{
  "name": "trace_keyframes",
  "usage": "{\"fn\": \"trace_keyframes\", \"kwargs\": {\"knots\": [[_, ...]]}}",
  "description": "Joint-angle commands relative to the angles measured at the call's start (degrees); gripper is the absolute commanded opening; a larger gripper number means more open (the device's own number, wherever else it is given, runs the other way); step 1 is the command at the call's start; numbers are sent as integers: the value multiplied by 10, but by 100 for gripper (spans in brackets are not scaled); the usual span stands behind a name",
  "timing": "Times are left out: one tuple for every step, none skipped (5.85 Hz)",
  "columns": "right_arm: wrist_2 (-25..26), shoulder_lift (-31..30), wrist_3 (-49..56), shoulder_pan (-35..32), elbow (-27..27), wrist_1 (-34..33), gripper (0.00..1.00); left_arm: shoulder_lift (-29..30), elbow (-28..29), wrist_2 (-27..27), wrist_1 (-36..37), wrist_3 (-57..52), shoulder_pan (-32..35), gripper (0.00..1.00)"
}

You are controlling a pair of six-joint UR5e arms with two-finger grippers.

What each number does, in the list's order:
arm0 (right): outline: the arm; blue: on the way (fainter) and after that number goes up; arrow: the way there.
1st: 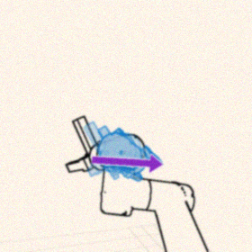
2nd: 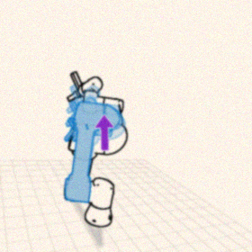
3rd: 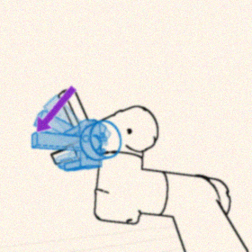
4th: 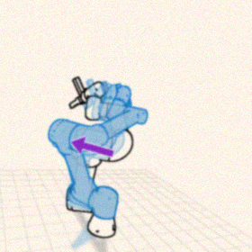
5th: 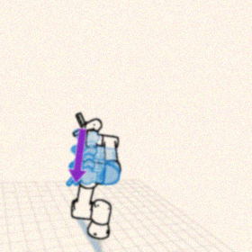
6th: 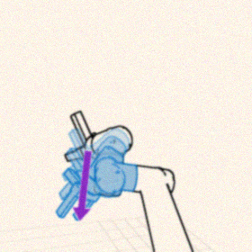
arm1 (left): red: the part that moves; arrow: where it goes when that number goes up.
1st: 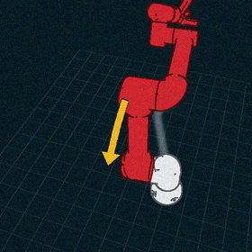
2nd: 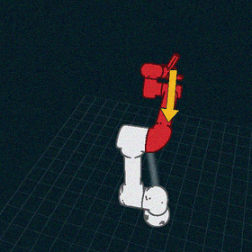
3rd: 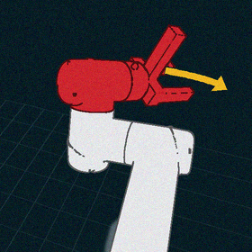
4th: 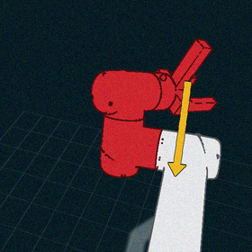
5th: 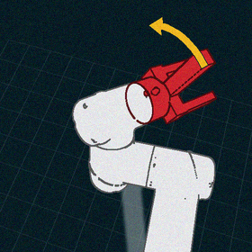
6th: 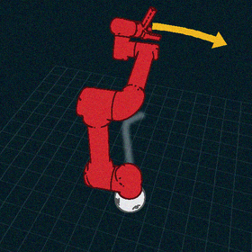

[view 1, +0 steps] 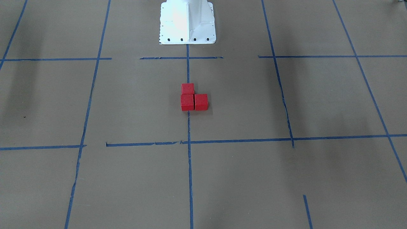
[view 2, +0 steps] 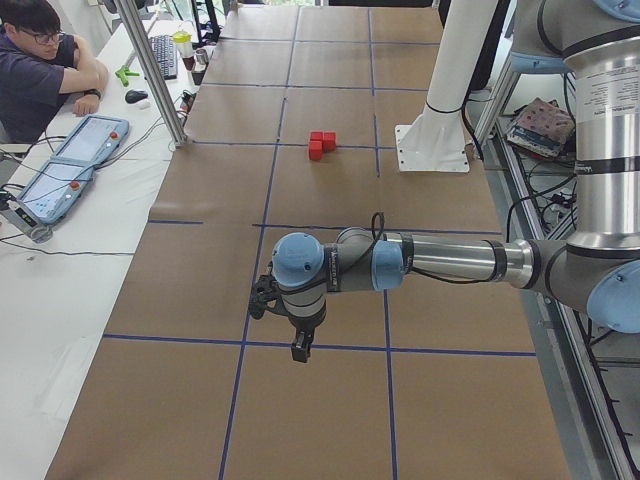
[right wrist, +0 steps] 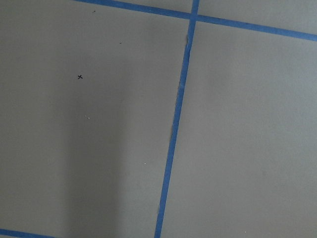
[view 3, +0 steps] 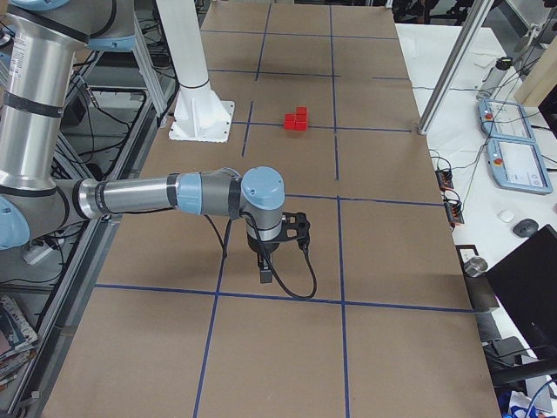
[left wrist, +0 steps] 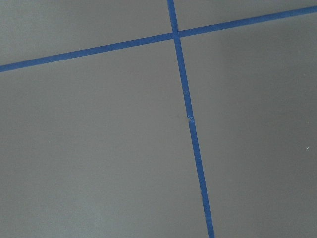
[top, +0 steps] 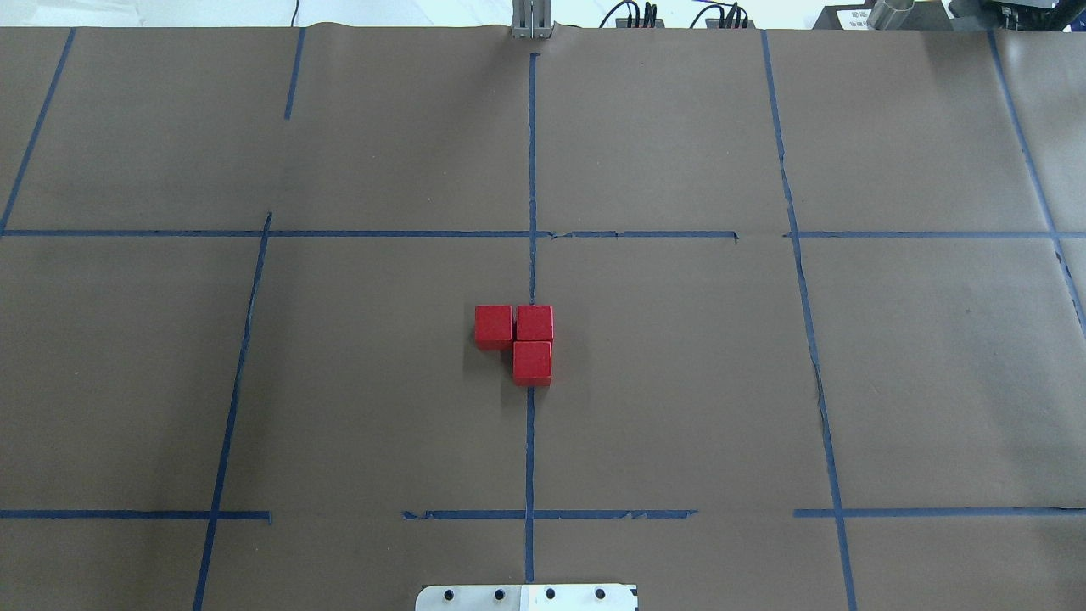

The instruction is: Form red blocks into L shape at center

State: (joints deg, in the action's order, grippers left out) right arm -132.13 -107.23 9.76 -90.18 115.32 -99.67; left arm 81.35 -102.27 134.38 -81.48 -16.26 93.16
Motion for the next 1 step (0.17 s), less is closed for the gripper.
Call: {"fn": "trace_keyframes", "kwargs": {"knots": [[-4,-2,0,0,0,0,100,-1,0,0,0,0,0,100]]}}
